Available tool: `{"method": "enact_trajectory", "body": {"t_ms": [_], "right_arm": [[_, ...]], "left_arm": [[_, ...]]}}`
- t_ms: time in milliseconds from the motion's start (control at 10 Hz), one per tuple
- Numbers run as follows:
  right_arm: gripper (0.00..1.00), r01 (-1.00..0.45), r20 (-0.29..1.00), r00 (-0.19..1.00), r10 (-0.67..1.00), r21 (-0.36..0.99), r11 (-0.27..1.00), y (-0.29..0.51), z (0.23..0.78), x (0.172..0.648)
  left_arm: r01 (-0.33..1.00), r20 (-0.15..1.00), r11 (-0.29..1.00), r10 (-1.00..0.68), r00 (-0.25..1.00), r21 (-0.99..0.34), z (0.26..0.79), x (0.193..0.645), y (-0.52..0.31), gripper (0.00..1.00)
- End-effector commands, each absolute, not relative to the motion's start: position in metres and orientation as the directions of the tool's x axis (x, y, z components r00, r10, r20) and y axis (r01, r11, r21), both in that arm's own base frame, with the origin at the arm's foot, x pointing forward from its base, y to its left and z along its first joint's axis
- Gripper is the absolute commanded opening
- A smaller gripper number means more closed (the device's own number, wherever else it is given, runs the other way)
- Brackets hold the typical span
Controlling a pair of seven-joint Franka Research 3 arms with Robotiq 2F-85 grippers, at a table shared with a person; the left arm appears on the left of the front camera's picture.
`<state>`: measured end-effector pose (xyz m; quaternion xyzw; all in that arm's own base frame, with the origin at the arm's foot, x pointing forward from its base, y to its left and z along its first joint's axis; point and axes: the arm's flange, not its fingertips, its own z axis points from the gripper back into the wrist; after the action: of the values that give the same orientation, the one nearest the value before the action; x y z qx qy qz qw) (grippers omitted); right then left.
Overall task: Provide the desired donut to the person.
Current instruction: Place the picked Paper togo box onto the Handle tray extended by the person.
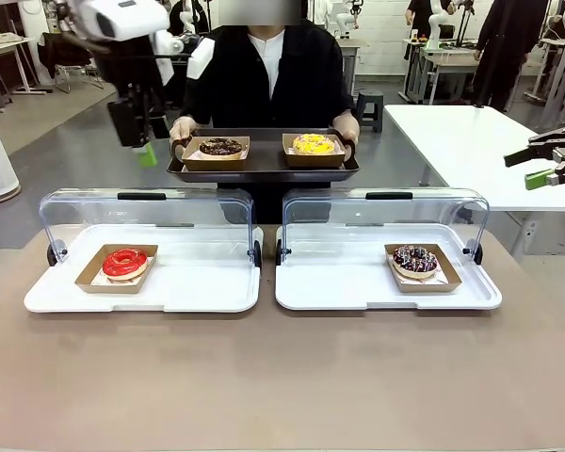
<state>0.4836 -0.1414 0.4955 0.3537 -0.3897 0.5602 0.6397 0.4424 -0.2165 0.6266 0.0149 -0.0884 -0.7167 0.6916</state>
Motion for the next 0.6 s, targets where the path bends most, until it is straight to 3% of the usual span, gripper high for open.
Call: {"method": "enact_trajectory", "body": {"t_ms": [0,500], "right_arm": [[1.0,-0.993,0.897,0.068,0.436,0.017,0.119,-0.14,0.496,0.483],[1.0,-0.993,0.897,0.068,0.436,0.017,0.119,-0.14,0.496,0.483]], "left_arm": [[0.984,0.147,-0.048,-0.986,-0.074,0.174,0.609,0.416,-0.192,0.92],[0.988,0.114,-0.02,-0.993,-0.038,0.154,0.616,0.422,-0.193,0.92]]}}
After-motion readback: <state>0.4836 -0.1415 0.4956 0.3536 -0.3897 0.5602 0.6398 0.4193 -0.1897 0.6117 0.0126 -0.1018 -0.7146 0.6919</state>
